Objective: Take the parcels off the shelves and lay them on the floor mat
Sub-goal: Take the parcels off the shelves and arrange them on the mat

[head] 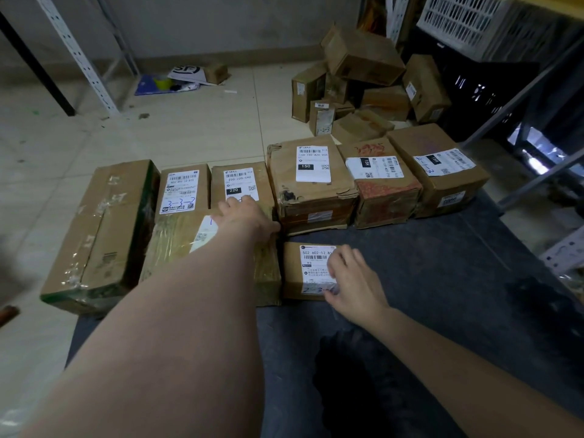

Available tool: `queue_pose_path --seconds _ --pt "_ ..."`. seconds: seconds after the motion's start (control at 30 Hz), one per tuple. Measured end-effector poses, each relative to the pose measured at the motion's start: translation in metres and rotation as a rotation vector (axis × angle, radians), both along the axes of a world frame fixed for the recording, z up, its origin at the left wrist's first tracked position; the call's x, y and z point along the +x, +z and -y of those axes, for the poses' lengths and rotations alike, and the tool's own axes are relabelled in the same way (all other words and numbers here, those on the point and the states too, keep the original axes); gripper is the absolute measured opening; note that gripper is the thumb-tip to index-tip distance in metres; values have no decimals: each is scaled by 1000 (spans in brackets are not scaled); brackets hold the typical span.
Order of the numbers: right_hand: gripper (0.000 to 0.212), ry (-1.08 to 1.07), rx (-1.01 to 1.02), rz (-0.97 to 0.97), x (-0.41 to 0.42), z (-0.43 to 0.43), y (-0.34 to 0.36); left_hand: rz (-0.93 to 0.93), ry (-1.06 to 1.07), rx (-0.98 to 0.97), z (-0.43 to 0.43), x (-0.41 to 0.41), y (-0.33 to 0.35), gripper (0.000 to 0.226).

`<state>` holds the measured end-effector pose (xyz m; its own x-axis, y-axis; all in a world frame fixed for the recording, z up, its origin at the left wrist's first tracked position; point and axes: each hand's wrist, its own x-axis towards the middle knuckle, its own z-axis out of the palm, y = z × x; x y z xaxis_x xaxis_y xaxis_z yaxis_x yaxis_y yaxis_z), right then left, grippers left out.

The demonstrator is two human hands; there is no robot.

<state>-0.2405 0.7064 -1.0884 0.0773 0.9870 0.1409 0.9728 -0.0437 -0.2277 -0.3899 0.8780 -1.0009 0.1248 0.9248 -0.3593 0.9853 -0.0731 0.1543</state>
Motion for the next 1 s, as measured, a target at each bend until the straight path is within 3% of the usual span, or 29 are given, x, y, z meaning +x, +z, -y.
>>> queue_pose_path --seconds 0.1,0.23,0.33,0.67,1.0 --pt "55 -83 -91 -59 5 -9 3 23 -15 -7 -1 2 3 92" --pt "93 -134 -276 -74 12 -21 10 31 -50 7 -3 2 9 89" --pt "103 -150 -360 -133 11 -24 13 56 -49 -2 -4 1 12 87" --pt "69 -282 -224 -212 0 -31 18 75 -58 -15 -8 1 10 90" --pt "64 -208 -149 -415 -5 -35 12 122 -60 -15 -11 -2 11 84"
